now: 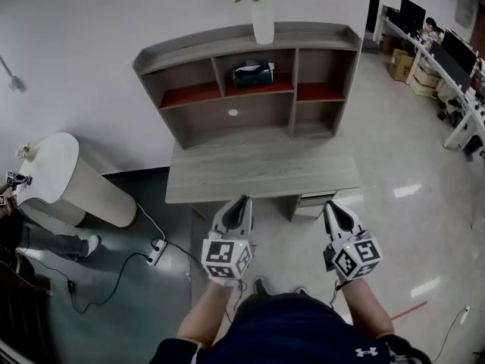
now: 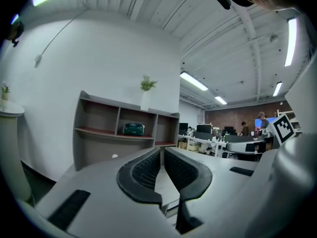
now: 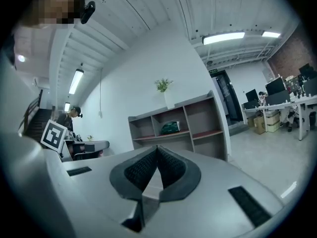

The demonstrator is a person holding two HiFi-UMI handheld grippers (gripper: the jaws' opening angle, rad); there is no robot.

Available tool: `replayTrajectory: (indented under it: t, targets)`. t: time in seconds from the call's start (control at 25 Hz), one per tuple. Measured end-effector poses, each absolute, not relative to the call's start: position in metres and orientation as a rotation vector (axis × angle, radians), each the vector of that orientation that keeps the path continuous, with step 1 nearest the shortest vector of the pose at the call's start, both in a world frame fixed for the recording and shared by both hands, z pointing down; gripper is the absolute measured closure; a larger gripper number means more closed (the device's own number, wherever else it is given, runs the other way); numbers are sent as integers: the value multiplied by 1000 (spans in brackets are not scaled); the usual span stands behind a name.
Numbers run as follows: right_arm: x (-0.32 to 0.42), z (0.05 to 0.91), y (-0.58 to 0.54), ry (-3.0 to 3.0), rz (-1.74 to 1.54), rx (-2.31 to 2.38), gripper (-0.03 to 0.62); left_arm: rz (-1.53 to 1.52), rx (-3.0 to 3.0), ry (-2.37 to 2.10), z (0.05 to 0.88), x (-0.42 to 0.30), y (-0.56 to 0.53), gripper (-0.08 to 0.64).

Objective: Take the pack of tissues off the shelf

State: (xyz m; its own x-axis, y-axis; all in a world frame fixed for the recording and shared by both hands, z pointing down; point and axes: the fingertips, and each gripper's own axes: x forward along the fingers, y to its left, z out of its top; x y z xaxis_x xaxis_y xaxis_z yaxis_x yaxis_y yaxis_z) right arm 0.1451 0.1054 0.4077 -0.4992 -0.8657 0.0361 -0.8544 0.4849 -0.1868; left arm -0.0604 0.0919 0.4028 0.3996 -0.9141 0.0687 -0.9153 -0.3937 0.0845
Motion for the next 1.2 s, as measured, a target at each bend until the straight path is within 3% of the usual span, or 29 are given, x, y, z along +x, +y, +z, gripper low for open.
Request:
replayTrajectory:
  t: [1.2]
  targets:
    - [76,420,52,2585,-296,-1709,580,24,2573,-1492,440,-129,36,520]
